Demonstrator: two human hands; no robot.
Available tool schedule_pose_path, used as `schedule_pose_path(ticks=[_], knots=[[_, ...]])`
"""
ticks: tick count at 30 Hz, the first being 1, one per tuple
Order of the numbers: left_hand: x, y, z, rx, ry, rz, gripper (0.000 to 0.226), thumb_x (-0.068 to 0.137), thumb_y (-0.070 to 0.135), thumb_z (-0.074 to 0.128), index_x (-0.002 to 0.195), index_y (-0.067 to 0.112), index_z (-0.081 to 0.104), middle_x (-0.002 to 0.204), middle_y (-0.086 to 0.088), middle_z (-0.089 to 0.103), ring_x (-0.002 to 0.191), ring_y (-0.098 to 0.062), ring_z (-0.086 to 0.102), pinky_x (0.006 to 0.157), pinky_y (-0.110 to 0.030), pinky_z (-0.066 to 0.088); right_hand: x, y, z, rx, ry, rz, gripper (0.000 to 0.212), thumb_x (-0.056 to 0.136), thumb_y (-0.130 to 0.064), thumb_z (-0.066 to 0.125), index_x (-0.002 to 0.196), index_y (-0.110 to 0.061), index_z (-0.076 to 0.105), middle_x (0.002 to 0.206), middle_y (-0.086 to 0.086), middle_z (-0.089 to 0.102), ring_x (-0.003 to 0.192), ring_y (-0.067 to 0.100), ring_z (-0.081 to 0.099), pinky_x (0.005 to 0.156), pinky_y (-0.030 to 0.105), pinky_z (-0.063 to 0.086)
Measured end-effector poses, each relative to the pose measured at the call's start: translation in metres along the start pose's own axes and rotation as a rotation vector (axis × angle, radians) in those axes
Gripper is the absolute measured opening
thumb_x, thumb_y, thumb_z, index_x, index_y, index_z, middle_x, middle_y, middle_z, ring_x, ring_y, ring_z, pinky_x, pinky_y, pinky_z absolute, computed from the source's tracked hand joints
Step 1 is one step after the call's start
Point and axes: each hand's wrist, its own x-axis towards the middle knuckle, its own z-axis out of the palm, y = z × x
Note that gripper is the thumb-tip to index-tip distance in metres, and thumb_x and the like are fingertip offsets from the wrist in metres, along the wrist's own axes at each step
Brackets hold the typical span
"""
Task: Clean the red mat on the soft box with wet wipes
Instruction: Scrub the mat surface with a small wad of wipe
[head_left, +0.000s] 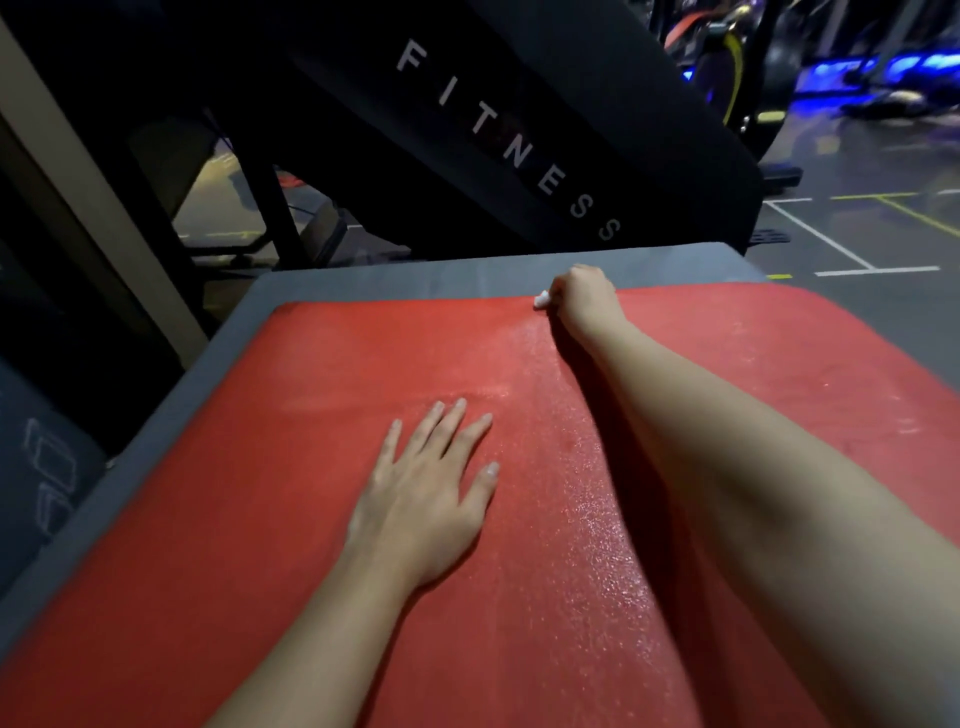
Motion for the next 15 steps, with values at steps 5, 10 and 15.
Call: schedule_pose_path(ticks=[5,10,15], knots=[[0.0,-0.001,0.0,0.012,-0.01,0.009,0.073,0.091,0.065,0.002,0.16,0.044,0.011,0.17,0.017,0.002,0.155,-0.001,-0.007,0.127,-0.043,-0.001,0.002,-0.007,-0.006,-0.101,-0.076,-0.004,0.041,0.087,-0.04,0.071,0.087,0.001,0.068,0.086,0.023,0.063,0.084,0.039,0.063,0.072,0.034,0.045],[0.0,-0.001,0.002,0.013,0.003,0.006,0.071,0.093,0.065,0.004,0.16,0.043,0.011,0.17,0.017,0.002,0.155,-0.001,-0.009,0.128,-0.044,0.0,0.008,0.002,-0.018,-0.157,-0.219,-0.045,0.04,0.077,-0.044,0.08,0.079,-0.004,0.072,0.073,0.015,0.067,0.074,0.03,0.067,0.065,0.03,0.047],[-0.001,-0.001,0.001,0.011,0.005,0.005,0.074,0.09,0.066,-0.001,0.16,0.045,0.01,0.17,0.019,0.0,0.154,0.001,-0.011,0.128,-0.042,-0.001,0.024,0.005,-0.014,-0.115,-0.054,0.06,0.034,0.079,-0.024,0.078,0.103,-0.002,0.069,0.108,0.023,0.062,0.1,0.042,0.062,0.085,0.04,0.051]])
